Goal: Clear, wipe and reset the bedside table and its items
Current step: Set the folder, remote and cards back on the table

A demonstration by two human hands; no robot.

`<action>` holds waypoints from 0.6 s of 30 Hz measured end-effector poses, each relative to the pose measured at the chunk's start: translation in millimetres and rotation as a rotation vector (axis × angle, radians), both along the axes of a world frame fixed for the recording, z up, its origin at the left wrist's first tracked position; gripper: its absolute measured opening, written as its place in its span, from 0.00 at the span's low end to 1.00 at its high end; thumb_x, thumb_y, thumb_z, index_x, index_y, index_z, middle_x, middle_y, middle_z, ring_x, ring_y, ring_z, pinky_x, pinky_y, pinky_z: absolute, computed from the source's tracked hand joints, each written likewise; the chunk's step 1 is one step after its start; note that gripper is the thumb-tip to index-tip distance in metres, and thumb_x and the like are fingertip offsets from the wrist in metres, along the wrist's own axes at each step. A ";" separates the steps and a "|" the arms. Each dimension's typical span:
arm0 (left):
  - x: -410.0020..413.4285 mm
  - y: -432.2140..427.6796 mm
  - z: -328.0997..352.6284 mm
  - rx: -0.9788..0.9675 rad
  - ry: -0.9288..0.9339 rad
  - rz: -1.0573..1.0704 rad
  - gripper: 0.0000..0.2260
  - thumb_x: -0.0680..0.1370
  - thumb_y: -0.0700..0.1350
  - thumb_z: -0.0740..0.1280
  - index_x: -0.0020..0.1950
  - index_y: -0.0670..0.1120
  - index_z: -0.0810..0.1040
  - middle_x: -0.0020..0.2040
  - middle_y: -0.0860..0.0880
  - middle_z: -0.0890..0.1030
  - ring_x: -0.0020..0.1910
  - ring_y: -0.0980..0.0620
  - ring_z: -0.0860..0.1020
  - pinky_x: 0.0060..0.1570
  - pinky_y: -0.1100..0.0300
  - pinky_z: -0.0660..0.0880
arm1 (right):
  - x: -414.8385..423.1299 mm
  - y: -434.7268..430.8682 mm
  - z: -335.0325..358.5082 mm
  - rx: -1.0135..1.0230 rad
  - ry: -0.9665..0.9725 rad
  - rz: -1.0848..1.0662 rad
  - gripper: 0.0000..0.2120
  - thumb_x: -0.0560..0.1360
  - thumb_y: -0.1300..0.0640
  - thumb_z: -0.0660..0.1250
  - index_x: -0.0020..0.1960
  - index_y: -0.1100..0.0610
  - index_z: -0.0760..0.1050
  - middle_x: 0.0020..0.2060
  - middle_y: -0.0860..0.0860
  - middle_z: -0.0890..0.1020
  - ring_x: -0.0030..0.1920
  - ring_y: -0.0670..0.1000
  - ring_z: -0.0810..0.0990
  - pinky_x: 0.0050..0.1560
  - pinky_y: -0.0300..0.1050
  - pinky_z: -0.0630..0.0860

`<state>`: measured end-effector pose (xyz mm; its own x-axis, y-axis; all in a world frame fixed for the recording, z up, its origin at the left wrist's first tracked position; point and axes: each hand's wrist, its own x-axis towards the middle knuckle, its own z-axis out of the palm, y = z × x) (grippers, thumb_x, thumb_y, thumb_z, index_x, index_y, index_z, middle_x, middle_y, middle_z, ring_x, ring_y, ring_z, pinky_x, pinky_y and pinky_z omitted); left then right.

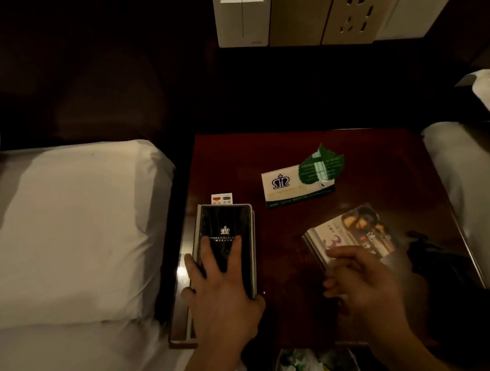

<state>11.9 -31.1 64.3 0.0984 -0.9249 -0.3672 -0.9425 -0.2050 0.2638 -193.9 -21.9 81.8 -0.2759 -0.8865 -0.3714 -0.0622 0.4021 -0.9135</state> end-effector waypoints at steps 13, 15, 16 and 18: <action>68.6 13.9 4.9 -0.116 1.291 0.484 0.41 0.62 0.37 0.67 0.71 0.67 0.70 0.67 0.52 0.80 0.62 0.46 0.81 0.47 0.50 0.82 | 92.2 -69.9 -34.9 -0.008 0.562 0.524 0.16 0.77 0.48 0.66 0.63 0.54 0.76 0.50 0.49 0.78 0.45 0.46 0.77 0.45 0.40 0.74; 66.9 14.9 4.0 -0.125 1.291 0.496 0.41 0.61 0.37 0.66 0.71 0.67 0.71 0.67 0.52 0.79 0.62 0.47 0.81 0.48 0.51 0.82 | 103.6 -68.6 -33.4 -0.028 0.623 0.570 0.17 0.78 0.47 0.64 0.63 0.54 0.75 0.52 0.51 0.79 0.47 0.49 0.79 0.45 0.41 0.74; 65.6 15.7 3.4 -0.124 1.284 0.497 0.41 0.61 0.38 0.67 0.71 0.68 0.70 0.68 0.52 0.79 0.63 0.48 0.80 0.48 0.51 0.82 | 106.5 -66.4 -34.4 -0.040 0.641 0.585 0.16 0.79 0.47 0.63 0.63 0.54 0.74 0.50 0.51 0.80 0.47 0.50 0.80 0.43 0.42 0.75; 63.3 17.9 2.0 -0.124 1.276 0.513 0.41 0.61 0.38 0.67 0.71 0.68 0.70 0.68 0.52 0.78 0.63 0.48 0.80 0.51 0.48 0.81 | 109.0 -61.9 -36.1 -0.040 0.686 0.620 0.20 0.78 0.44 0.63 0.66 0.53 0.69 0.47 0.52 0.83 0.45 0.53 0.82 0.40 0.45 0.77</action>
